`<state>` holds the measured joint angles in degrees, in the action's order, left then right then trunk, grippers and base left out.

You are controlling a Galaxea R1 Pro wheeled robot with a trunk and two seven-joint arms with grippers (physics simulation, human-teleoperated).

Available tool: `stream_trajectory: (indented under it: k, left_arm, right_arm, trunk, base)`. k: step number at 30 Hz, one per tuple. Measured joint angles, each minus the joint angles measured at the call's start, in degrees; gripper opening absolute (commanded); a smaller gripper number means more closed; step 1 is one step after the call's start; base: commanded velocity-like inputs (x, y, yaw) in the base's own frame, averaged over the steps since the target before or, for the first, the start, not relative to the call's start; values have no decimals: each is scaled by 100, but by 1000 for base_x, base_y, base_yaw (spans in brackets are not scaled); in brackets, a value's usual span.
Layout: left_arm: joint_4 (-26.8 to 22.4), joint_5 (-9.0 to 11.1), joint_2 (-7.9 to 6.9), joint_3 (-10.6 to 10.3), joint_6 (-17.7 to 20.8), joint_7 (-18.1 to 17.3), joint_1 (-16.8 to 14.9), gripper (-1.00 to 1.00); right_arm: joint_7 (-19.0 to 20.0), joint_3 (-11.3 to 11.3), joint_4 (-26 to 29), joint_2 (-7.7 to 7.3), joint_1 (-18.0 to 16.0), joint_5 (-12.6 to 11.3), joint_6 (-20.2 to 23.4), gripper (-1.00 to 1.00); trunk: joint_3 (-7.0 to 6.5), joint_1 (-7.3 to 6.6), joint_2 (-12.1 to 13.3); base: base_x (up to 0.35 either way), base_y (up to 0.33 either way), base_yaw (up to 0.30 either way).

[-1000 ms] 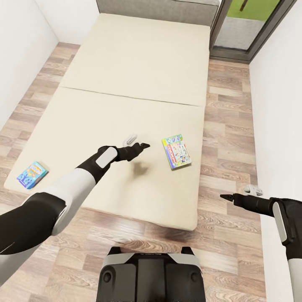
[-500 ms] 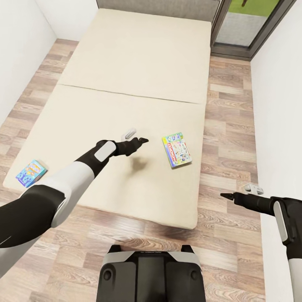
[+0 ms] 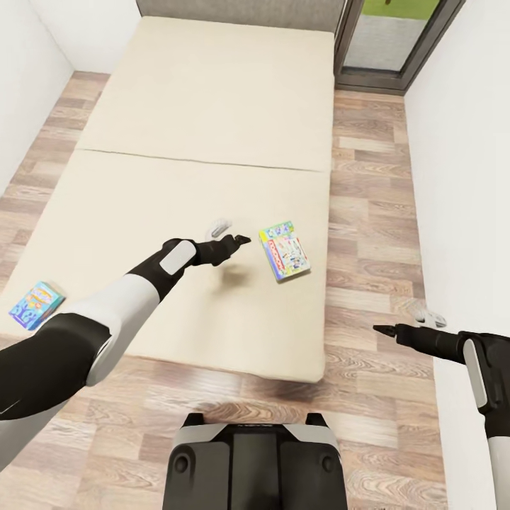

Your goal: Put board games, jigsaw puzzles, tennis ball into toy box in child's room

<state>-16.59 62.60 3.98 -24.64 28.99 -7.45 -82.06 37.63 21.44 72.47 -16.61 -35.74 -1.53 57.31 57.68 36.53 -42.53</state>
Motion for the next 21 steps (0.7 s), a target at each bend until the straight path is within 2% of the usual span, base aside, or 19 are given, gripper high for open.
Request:
stream_trajectory:
  k: [11,21]
  left_arm:
    - [-3,10,-5,2,19,0,185,100]
    - [-6,11,-13,6,36,31,245,100]
  right_arm:
    - [0,2,7,0,0,-1,3,100]
    - [0,8,9,-5,1,0,4,100]
  trunk:
    - [1,0,0]
    - [2,0,0]
  base:
    - [0,0,-235]
    - [0,0,-83]
